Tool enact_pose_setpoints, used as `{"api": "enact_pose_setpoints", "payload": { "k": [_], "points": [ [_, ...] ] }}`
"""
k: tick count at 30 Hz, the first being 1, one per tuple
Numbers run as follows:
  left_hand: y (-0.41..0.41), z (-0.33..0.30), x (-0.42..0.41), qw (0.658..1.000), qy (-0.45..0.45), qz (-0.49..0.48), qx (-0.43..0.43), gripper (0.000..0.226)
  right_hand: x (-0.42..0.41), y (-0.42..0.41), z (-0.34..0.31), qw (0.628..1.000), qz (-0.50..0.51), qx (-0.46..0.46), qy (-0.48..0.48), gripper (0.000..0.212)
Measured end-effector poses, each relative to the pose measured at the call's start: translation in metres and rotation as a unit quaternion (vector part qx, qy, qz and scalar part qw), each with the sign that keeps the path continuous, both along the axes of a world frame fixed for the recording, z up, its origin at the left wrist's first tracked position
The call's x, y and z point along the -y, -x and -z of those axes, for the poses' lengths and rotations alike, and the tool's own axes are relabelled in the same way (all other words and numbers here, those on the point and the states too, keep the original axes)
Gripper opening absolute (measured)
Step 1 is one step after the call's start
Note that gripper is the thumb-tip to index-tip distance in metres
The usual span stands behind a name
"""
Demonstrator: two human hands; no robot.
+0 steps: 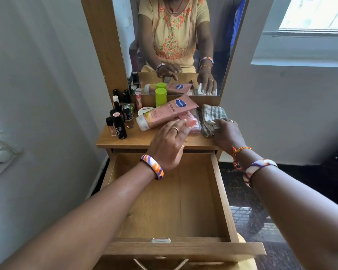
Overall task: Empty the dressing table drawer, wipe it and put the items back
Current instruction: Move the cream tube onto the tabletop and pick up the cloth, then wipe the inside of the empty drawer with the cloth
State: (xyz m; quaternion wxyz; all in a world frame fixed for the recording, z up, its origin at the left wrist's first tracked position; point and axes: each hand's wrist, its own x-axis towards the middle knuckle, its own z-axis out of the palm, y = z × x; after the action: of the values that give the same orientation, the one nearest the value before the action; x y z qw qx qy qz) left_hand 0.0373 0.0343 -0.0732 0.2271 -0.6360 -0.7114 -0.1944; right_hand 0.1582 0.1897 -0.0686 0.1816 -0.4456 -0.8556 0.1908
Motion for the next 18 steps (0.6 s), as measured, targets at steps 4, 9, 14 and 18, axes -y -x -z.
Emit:
{"api": "enact_pose_setpoints", "payload": {
  "k": [4, 9, 14, 18],
  "points": [
    [-0.008, 0.004, 0.013, 0.996, -0.021, -0.027, 0.085, 0.059, 0.009, -0.013, -0.007, 0.981, 0.096, -0.160, 0.058, 0.033],
    [-0.035, 0.000, 0.030, 0.932, 0.008, -0.048, 0.359, 0.031, 0.030, -0.029, -0.016, 0.870, 0.222, -0.385, 0.214, 0.026],
    [-0.073, -0.018, 0.038, 0.653, 0.060, -0.020, 0.755, 0.030, 0.090, -0.048, -0.008, 0.766, 0.175, -0.516, 0.340, 0.025],
    [-0.070, -0.009, 0.048, 0.485, -0.003, -0.002, 0.875, 0.053, 0.148, -0.061, 0.015, 0.790, -0.021, -0.461, 0.404, 0.034]
  ]
}}
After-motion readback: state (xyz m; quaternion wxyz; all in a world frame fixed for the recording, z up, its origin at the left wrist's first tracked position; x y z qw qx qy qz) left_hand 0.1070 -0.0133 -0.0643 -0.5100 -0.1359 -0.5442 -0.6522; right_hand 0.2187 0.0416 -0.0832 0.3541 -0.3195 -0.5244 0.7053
